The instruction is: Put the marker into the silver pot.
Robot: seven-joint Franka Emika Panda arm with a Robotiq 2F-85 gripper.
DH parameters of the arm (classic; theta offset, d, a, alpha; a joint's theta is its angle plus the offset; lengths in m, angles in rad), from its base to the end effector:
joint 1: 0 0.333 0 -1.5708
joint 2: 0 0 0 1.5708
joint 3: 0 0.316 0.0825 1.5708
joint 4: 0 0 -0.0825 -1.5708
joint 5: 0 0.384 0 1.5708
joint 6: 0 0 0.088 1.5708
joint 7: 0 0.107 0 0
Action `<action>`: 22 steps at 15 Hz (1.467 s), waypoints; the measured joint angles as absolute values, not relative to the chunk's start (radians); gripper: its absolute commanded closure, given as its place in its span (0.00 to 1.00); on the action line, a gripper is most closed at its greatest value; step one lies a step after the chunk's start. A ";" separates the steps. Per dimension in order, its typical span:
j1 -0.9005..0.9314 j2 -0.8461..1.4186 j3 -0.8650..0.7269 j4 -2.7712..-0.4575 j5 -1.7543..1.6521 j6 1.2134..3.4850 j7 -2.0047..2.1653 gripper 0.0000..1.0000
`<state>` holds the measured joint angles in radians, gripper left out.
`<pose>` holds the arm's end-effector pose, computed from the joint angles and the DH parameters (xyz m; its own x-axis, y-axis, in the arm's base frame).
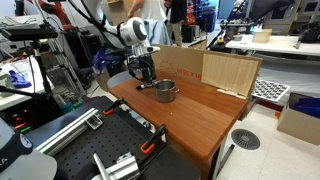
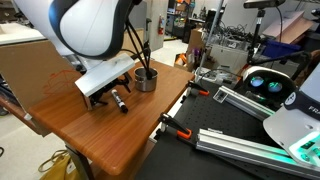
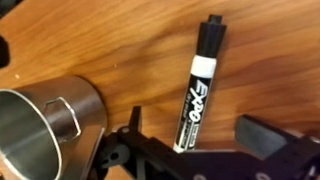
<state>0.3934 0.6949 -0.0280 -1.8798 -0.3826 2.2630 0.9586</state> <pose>0.5585 0.2031 0.1158 0.9551 -0.2958 -0.0151 -0.2655 -0.8775 0.3994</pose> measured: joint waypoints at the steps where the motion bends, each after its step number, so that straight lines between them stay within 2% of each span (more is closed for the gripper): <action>1: 0.395 0.699 -0.032 -1.876 -0.383 2.263 0.959 0.25; 2: 0.397 0.704 -0.036 -1.871 -0.383 2.263 0.959 0.28; 6: 0.405 0.716 -0.048 -1.847 -0.386 2.262 0.958 0.59; 11: 0.412 0.715 -0.053 -1.823 -0.399 2.208 0.955 0.94; 12: 0.412 0.715 -0.053 -1.820 -0.405 2.193 0.955 0.98; 13: 0.413 0.715 -0.054 -1.817 -0.407 2.184 0.955 0.94; 22: 0.413 0.713 -0.053 -1.815 -0.407 2.199 0.953 0.94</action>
